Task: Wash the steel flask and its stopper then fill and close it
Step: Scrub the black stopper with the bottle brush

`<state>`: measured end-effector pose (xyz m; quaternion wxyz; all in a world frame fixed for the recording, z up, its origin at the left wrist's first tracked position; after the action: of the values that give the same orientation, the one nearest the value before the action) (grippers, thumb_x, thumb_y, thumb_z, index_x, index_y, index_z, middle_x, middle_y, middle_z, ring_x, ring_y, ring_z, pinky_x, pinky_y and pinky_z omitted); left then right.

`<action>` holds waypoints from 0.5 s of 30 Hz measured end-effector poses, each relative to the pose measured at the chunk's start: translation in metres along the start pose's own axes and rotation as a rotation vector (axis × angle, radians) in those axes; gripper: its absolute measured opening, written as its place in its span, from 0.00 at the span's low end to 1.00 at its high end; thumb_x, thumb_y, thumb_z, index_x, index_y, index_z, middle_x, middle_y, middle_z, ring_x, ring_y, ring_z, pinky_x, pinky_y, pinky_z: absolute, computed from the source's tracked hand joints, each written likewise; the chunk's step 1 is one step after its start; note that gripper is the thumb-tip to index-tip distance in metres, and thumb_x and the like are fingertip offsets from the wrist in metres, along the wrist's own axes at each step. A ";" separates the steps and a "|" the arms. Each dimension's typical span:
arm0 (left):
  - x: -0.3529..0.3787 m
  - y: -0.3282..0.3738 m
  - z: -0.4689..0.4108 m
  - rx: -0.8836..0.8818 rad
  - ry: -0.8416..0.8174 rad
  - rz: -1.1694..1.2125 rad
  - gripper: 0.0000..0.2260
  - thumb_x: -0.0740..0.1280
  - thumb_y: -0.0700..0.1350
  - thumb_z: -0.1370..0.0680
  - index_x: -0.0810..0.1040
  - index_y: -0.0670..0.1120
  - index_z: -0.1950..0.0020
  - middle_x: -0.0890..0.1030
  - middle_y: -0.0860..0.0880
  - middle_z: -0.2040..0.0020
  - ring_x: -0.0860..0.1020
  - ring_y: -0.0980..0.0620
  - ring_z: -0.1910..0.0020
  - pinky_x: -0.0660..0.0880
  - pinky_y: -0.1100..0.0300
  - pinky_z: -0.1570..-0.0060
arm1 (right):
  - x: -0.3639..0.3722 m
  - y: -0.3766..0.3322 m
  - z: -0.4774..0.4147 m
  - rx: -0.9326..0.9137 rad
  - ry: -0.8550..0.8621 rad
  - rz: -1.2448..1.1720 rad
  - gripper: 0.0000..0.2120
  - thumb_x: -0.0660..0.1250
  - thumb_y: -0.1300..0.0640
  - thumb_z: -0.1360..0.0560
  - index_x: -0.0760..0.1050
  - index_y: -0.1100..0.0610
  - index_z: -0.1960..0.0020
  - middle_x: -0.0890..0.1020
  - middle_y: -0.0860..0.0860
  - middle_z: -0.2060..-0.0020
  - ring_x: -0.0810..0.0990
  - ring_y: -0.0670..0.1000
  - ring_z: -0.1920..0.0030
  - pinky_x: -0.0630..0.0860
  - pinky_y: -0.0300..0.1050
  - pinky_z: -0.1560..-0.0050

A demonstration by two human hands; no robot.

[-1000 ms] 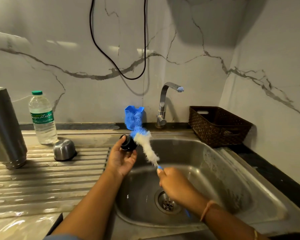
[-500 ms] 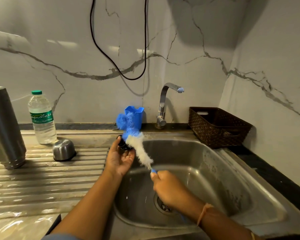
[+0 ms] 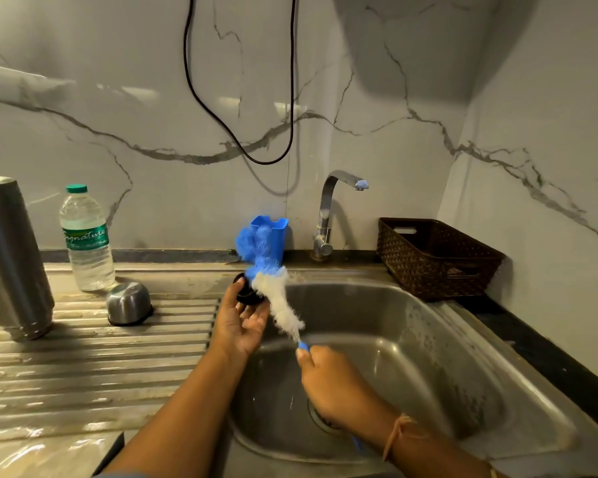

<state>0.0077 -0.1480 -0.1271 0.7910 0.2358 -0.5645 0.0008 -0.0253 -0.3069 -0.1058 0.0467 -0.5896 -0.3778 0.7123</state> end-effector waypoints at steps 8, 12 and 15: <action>0.014 -0.016 0.011 -0.107 -0.071 -0.351 0.12 0.69 0.46 0.32 0.77 0.44 0.51 0.83 0.47 0.61 0.77 0.53 0.60 0.71 0.65 0.65 | -0.029 -0.009 -0.024 0.012 0.064 -0.066 0.18 0.50 0.50 0.18 0.66 0.55 0.63 0.74 0.55 0.59 0.72 0.53 0.57 0.64 0.41 0.58; 0.008 -0.006 0.008 0.003 0.022 -0.053 0.08 0.68 0.44 0.25 0.74 0.41 0.49 0.79 0.42 0.51 0.79 0.47 0.53 0.77 0.52 0.47 | -0.006 -0.005 -0.003 -0.003 0.010 -0.020 0.18 0.50 0.50 0.18 0.63 0.53 0.65 0.78 0.56 0.57 0.74 0.56 0.54 0.61 0.40 0.59; 0.007 -0.008 0.008 -0.054 -0.006 -0.055 0.08 0.66 0.46 0.24 0.75 0.42 0.51 0.79 0.43 0.54 0.79 0.47 0.55 0.78 0.51 0.54 | -0.001 -0.004 0.001 -0.002 0.008 0.013 0.18 0.49 0.50 0.17 0.59 0.52 0.66 0.79 0.59 0.47 0.76 0.58 0.48 0.60 0.41 0.58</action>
<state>0.0046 -0.1597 -0.1219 0.7952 0.2301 -0.5598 -0.0369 -0.0271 -0.3052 -0.1029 0.0430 -0.5951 -0.3746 0.7097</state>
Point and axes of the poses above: each hand's wrist, its own z-axis away from the middle knuckle, its own x-axis out of the palm, y = z × x, the point moved 2 cm from there along -z, towards the middle knuckle
